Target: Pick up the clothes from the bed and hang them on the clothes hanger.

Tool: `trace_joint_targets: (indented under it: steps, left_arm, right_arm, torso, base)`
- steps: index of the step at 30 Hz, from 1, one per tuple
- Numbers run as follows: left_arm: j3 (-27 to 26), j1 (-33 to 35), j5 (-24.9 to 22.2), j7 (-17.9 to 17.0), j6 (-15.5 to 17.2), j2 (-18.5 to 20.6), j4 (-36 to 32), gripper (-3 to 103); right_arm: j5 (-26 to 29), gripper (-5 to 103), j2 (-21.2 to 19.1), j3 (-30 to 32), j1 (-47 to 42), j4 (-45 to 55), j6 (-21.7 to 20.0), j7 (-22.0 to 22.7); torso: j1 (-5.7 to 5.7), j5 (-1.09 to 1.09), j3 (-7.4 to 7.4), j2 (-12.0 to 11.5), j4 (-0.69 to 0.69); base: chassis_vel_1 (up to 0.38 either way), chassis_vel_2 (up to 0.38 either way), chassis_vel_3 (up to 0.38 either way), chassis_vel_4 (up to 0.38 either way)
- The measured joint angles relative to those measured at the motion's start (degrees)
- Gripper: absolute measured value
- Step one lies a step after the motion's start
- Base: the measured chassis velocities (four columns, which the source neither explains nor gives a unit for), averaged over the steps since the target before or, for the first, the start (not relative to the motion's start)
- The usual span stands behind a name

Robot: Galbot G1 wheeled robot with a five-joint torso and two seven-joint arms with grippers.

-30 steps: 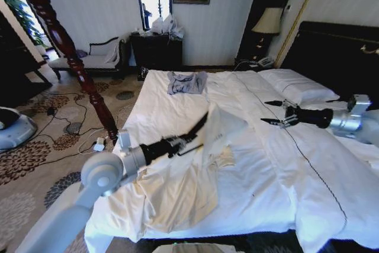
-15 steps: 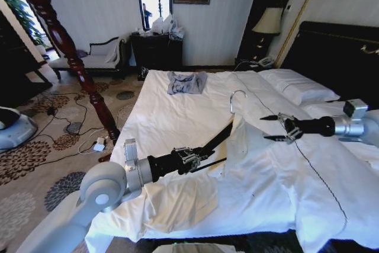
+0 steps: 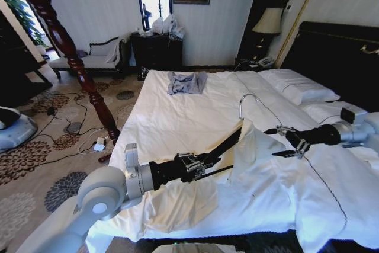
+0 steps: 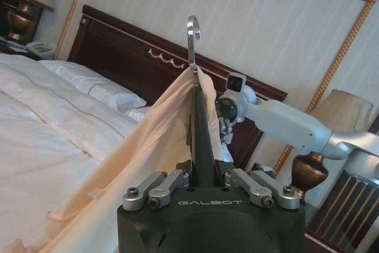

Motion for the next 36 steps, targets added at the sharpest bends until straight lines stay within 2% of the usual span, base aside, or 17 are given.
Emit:
trace_joint_targets:
  steps: [2, 3, 6, 7, 8, 11, 14, 15, 18, 32, 36]
  left_arm:
    - [0.81, -0.62, -0.01, 0.01, -0.01, -0.38, 0.08, 20]
    - [0.81, -0.62, -0.01, 0.01, -0.01, -0.38, 0.08, 20]
    - [1.56, -1.05, -0.02, 0.02, -0.01, -0.75, 0.26, 20]
    - [1.56, -1.05, -0.02, 0.02, -0.01, -0.75, 0.26, 20]
    - [1.81, -1.17, -0.01, 0.01, -0.01, -0.81, 0.42, 20]
    - [2.03, -1.26, 0.04, 0.02, -0.01, -0.81, 0.63, 20]
    - [2.08, -1.39, 0.18, 0.05, -0.01, -0.72, 0.93, 20]
    - [2.08, -1.39, 0.18, 0.05, -0.01, -0.72, 0.93, 20]
    - [1.95, -1.53, 0.34, 0.04, -0.06, -0.61, 1.12, 20]
    - [0.99, -1.0, 1.26, -0.5, -0.28, 0.22, 0.38, 20]
    - [0.04, -0.34, 1.96, -2.21, -0.38, 1.0, -0.08, 19]
  right_arm:
    - [-0.3, 83, 0.44, -0.2, -0.03, 0.15, 0.1, 0.13]
    - [-0.3, 83, 0.44, -0.2, -0.03, 0.15, 0.1, 0.13]
    - [-0.33, 65, 0.78, -0.33, -0.06, 0.45, 0.15, 0.32]
    - [-0.33, 65, 0.78, -0.33, -0.06, 0.45, 0.15, 0.32]
    - [-0.3, 60, 0.86, -0.38, -0.06, 0.47, 0.21, 0.4]
    - [-0.16, 54, 0.91, -0.4, -0.06, 0.47, 0.28, 0.35]
    - [-0.05, 37, 0.95, -0.41, -0.13, 0.69, 0.64, 0.2]
    - [-0.05, 37, 0.95, -0.41, -0.13, 0.69, 0.64, 0.2]
    - [-0.02, 24, 1.02, -0.4, -0.33, 1.01, 1.8, 0.1]
    - [1.48, 23, 0.92, 0.21, -1.25, 3.19, 3.82, 2.82]
    - [2.52, 23, 1.01, 0.46, -1.25, 3.83, 4.51, 3.83]
  torso:
    - [0.0, 0.0, 0.0, 0.0, 0.0]
    - [0.0, 0.0, 0.0, 0.0, 0.0]
    - [0.0, 0.0, 0.0, 0.0, 0.0]
    - [0.0, 0.0, 0.0, 0.0, 0.0]
    - [0.0, 0.0, 0.0, 0.0, 0.0]
    - [0.0, 0.0, 0.0, 0.0, 0.0]
    - [0.0, 0.0, 0.0, 0.0, 0.0]
    - [0.0, 0.0, 0.0, 0.0, 0.0]
    - [0.0, 0.0, 0.0, 0.0, 0.0]
    - [0.0, 0.0, 0.0, 0.0, 0.0]
    - [0.0, 0.0, 0.0, 0.0, 0.0]
  base:
    - [0.0, 0.0, 0.0, 0.0]
    - [0.0, 0.0, 0.0, 0.0]
    - [0.0, 0.0, 0.0, 0.0]
    - [0.0, 0.0, 0.0, 0.0]
    - [0.0, 0.0, 0.0, 0.0]
    - [0.0, 0.0, 0.0, 0.0]
    - [0.0, 0.0, 0.0, 0.0]
    - [0.0, 0.0, 0.0, 0.0]
    - [0.0, 0.0, 0.0, 0.0]
    - [0.0, 0.0, 0.0, 0.0]
    - [0.0, 0.0, 0.0, 0.0]
